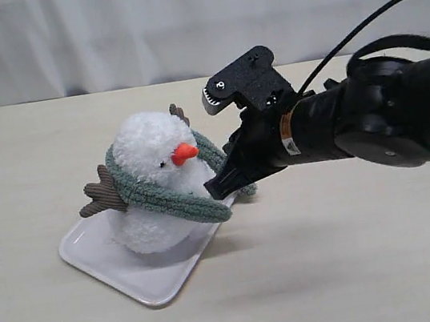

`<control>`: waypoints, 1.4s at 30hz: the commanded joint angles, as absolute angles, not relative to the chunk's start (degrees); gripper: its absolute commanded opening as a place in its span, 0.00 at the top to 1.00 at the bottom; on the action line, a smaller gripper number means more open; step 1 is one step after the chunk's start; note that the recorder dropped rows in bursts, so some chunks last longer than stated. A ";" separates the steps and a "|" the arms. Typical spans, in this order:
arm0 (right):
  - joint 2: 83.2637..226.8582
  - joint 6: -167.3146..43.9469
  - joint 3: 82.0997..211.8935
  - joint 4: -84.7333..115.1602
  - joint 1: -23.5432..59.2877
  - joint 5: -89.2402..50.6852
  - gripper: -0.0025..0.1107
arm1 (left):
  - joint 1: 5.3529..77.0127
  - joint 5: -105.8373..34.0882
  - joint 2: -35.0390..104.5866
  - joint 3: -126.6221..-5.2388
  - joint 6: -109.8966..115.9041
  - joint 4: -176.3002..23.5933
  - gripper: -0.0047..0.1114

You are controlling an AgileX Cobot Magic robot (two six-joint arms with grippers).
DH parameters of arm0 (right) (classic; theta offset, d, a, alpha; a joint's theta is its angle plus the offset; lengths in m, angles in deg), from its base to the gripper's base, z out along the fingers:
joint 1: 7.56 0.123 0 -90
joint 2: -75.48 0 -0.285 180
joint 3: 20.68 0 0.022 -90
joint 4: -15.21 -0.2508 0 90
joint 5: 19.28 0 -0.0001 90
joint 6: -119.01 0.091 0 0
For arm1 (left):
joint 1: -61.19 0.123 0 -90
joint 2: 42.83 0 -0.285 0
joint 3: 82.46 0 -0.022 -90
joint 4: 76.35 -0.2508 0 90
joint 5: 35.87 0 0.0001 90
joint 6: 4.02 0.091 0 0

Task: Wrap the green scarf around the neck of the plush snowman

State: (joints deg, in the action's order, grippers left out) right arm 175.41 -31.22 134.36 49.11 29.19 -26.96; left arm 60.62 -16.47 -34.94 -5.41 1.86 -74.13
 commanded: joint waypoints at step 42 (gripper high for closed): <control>90.81 -30.77 121.21 45.59 37.23 -48.30 0.94 | 60.47 -17.31 -35.04 -5.24 1.94 -74.12 0.96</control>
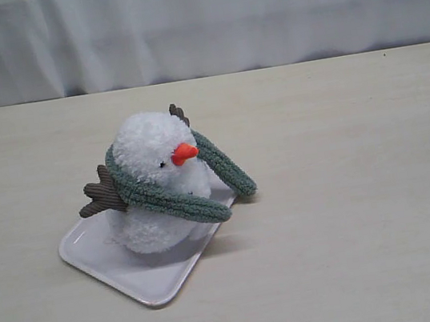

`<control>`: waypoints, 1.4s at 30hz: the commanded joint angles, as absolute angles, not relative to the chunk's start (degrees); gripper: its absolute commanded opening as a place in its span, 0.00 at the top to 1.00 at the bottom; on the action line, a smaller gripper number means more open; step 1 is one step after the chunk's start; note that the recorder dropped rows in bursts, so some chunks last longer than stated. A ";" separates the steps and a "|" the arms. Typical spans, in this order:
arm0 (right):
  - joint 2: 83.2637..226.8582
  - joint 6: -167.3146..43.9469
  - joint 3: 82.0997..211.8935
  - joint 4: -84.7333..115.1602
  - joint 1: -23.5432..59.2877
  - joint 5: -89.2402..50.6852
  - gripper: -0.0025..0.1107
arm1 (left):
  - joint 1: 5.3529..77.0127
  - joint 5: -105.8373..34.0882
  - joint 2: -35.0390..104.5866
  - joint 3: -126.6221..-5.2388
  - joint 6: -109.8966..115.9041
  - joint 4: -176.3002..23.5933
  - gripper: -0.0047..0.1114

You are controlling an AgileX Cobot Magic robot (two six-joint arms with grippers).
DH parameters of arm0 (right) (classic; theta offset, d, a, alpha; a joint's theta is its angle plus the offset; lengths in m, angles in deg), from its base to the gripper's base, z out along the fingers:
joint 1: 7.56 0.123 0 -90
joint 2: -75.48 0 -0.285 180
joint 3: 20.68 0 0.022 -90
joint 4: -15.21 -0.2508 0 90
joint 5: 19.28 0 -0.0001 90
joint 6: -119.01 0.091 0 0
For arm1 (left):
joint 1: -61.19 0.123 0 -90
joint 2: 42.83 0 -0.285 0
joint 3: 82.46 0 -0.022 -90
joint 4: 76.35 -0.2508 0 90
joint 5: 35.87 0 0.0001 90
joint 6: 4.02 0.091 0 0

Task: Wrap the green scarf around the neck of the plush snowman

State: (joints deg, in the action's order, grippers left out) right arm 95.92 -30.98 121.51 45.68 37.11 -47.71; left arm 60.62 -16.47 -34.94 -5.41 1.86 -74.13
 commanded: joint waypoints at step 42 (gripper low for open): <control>83.26 -30.77 122.43 45.33 36.96 -49.41 0.94 | 60.47 -17.47 -35.04 -5.24 1.94 -74.24 0.96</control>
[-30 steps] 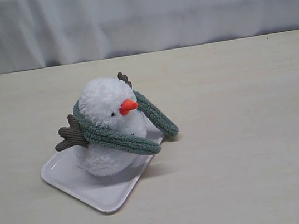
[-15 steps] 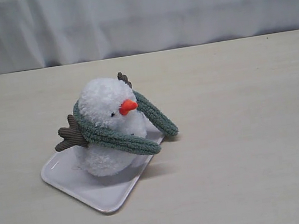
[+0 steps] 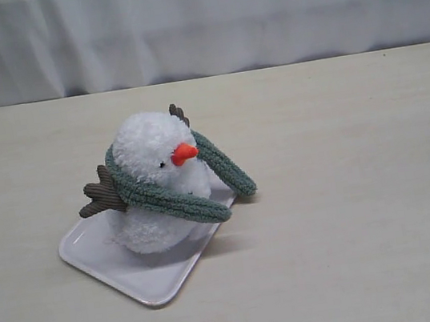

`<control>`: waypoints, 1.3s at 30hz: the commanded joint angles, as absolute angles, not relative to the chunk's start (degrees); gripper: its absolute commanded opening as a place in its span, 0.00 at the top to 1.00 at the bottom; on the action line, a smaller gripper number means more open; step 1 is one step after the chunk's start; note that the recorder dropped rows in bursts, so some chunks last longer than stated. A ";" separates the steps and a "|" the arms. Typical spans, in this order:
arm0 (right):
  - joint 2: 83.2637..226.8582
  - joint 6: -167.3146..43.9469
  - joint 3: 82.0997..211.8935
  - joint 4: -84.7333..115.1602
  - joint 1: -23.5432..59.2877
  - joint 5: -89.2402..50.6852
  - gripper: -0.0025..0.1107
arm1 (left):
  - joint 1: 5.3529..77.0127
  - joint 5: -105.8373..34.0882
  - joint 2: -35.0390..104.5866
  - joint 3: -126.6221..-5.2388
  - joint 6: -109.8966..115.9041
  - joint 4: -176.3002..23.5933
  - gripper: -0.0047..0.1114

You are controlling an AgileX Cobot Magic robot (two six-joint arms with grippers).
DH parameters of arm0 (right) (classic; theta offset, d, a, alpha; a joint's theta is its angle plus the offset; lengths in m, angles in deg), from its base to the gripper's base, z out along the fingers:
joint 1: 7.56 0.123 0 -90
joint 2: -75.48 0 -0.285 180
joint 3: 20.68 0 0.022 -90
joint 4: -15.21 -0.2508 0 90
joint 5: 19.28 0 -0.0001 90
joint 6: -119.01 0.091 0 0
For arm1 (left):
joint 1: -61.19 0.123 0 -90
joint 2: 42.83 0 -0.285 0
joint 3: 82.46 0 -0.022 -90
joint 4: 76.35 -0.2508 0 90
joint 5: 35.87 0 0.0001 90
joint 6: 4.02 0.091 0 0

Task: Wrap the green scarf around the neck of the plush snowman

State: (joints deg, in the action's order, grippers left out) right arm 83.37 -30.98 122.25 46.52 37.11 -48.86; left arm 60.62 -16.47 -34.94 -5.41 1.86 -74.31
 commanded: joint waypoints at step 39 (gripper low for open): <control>83.26 -30.77 122.43 12.17 -7.42 -49.41 0.94 | 60.47 -17.36 -35.04 -5.24 1.94 -74.12 0.96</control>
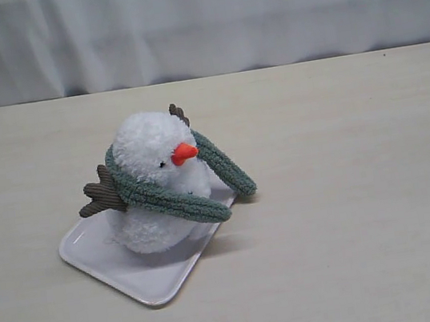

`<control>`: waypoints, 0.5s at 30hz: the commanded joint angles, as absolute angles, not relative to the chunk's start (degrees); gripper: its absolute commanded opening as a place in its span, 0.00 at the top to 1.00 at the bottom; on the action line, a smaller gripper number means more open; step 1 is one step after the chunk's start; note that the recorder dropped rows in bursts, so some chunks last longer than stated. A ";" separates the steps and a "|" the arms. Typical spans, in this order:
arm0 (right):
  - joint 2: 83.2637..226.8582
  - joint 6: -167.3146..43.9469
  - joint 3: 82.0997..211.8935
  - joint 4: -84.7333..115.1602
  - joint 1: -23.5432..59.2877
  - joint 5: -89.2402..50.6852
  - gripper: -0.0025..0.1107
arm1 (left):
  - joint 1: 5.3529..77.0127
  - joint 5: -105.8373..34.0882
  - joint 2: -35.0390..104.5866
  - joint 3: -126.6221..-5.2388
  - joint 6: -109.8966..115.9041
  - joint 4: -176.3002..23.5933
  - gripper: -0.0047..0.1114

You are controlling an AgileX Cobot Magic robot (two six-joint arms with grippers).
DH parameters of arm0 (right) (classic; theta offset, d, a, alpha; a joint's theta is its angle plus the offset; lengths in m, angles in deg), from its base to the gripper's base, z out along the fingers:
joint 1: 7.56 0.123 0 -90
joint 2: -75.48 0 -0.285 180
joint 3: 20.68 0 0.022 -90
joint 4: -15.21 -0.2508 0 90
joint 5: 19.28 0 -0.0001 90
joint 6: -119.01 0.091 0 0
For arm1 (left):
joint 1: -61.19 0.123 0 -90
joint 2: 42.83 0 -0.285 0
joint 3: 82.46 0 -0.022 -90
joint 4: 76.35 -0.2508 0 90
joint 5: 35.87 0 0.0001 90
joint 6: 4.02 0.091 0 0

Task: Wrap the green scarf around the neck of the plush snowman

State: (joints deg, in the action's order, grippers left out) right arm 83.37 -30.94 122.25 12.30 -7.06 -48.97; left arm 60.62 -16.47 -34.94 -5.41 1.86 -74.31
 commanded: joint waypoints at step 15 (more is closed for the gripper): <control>83.26 -34.88 122.43 12.27 -7.42 -46.89 0.94 | 60.47 -17.35 -35.04 -5.24 1.94 -74.26 0.96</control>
State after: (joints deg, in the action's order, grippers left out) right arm 83.37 -31.54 122.25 12.30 -7.22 -48.58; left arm 60.62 -16.47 -34.94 -5.41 1.86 -74.31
